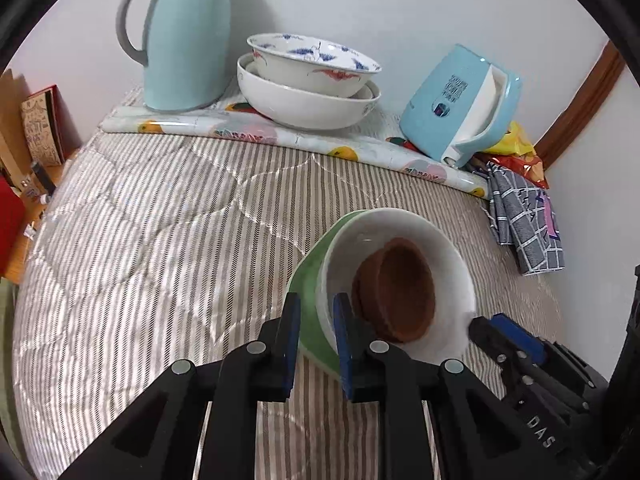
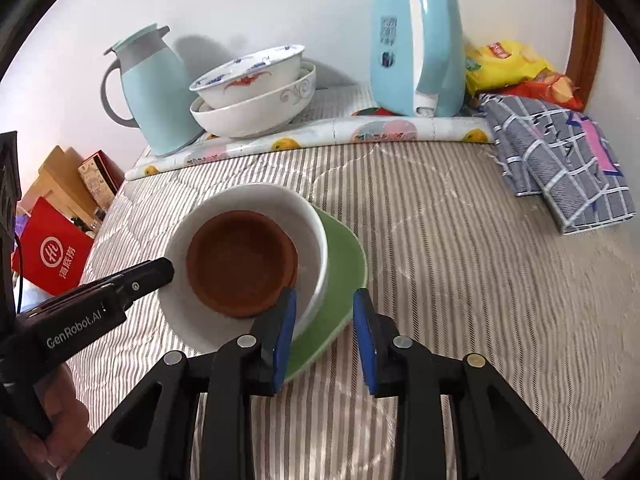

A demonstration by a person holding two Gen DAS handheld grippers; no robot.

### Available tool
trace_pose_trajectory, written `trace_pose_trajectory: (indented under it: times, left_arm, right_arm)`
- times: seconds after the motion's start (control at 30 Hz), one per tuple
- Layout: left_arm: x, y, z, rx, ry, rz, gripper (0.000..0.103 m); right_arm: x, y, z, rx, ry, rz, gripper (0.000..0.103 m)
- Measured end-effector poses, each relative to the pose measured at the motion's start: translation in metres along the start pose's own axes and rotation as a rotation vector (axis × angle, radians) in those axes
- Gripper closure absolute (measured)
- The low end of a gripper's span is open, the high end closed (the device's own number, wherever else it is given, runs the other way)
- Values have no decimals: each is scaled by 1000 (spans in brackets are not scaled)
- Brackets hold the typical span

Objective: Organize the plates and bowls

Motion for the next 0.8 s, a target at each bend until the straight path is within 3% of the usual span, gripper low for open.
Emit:
trace_pose_trajectory:
  times: [0.17, 0.33, 0.47, 0.8]
  left_arm:
    - [25, -8, -7, -7, 1, -31, 86]
    - [48, -21, -22, -48, 0, -61, 85]
    - [68, -32, -37, -86, -2, -96, 73]
    - [107, -62, -65, -153, 7, -179, 41]
  right_arm:
    - [34, -6, -7, -9, -7, -49, 73]
    - [68, -19, -12, -3, -43, -98, 57]
    - [90, -28, -18, -14, -80, -127, 47]
    - [134, -58, -37, -49, -153, -166, 47]
Point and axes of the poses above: each gripper's, at about its wrist camera, not at the fingertips, and x roughly against the way its jaws point, z to its left, y to its top, the point moved 3 cm from there along -x, roughly the way its jaws point, and after that the axes turned 8 degrees about -y, right-handed, at the moved point
